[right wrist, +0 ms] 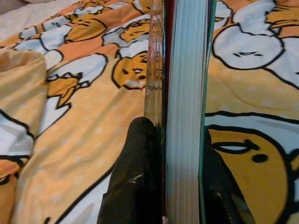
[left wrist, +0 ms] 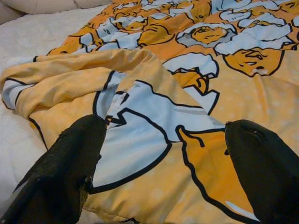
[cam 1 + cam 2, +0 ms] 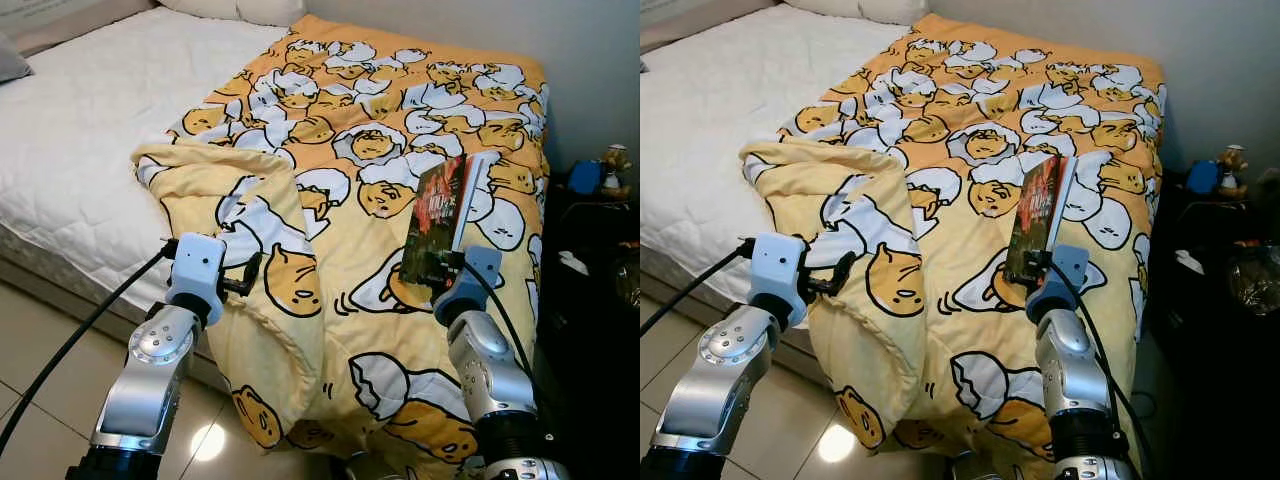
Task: Clean up the room
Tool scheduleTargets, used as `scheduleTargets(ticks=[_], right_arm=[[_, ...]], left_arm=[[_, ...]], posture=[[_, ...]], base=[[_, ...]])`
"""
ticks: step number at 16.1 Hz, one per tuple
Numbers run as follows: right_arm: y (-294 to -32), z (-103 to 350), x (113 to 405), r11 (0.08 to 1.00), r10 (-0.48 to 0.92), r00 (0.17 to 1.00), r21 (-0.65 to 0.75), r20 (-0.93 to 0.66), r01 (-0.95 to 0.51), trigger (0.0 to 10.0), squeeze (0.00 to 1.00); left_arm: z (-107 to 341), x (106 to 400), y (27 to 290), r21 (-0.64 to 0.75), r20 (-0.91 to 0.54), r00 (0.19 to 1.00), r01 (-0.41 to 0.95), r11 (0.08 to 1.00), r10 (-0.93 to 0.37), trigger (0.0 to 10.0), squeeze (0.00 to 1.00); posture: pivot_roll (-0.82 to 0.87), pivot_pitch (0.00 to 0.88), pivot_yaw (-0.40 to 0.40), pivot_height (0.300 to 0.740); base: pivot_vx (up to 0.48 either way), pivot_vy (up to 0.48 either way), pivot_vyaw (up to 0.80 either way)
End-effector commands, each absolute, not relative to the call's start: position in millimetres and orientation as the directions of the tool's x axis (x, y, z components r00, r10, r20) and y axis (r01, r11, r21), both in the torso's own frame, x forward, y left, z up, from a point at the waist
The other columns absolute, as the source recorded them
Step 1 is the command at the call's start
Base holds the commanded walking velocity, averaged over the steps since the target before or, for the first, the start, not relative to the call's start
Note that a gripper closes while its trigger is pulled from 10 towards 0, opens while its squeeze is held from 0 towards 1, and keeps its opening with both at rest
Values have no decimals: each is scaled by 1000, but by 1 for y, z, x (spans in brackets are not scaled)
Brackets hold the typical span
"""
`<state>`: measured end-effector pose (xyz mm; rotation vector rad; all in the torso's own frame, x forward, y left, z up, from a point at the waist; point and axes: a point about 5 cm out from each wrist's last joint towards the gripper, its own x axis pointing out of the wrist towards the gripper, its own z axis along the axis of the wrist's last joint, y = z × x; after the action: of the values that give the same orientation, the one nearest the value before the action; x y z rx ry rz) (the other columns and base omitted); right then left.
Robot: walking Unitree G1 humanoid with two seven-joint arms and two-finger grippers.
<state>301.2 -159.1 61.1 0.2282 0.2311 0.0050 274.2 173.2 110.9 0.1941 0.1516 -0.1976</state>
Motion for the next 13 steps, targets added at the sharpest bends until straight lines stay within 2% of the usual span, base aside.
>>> scheduleTargets(ticks=[1, 3, 5, 7, 8, 11, 13], right_arm=[[-153, 76, 308, 974, 70, 983, 224, -172, -30, 10000, 0], [-152, 77, 308, 972, 80, 982, 231, -173, -38, 10000, 0], [-151, 77, 309, 973, 80, 979, 229, -187, -36, 10000, 0], [-151, 77, 308, 973, 83, 978, 226, -193, -38, 10000, 0], [-151, 77, 308, 973, 84, 977, 226, -195, -39, 10000, 0], [-151, 77, 308, 974, 89, 974, 224, -208, -41, 10000, 0], [-151, 76, 308, 974, 89, 973, 221, -213, -41, 10000, 0]], left_arm=[[112, 276, 170, 178, -166, 967, 221, 959, -192, 10000, 0], [111, 275, 169, 176, -169, 967, 221, 959, -192, 10000, 0], [114, 277, 169, 222, -155, 969, 223, 949, -191, 10000, 0], [112, 277, 171, 171, -165, 969, 213, 962, -185, 10000, 0], [112, 277, 171, 148, -165, 970, 205, 967, -180, 10000, 0], [112, 278, 174, 164, -169, 970, 203, 965, -175, 10000, 0], [113, 278, 172, 205, -165, 969, 219, 954, -186, 10000, 0]], posture=[[39, 0, -8, 740], [39, 0, -8, 740], [40, 0, -9, 740], [40, 0, -9, 740], [41, 0, -9, 740], [40, 0, -9, 740], [40, 0, -9, 740]], base=[[0, 315, 0], [0, 480, 0], [0, -240, 0], [0, -409, 0], [0, 0, 0], [0, 480, 0], [0, -240, 0]])
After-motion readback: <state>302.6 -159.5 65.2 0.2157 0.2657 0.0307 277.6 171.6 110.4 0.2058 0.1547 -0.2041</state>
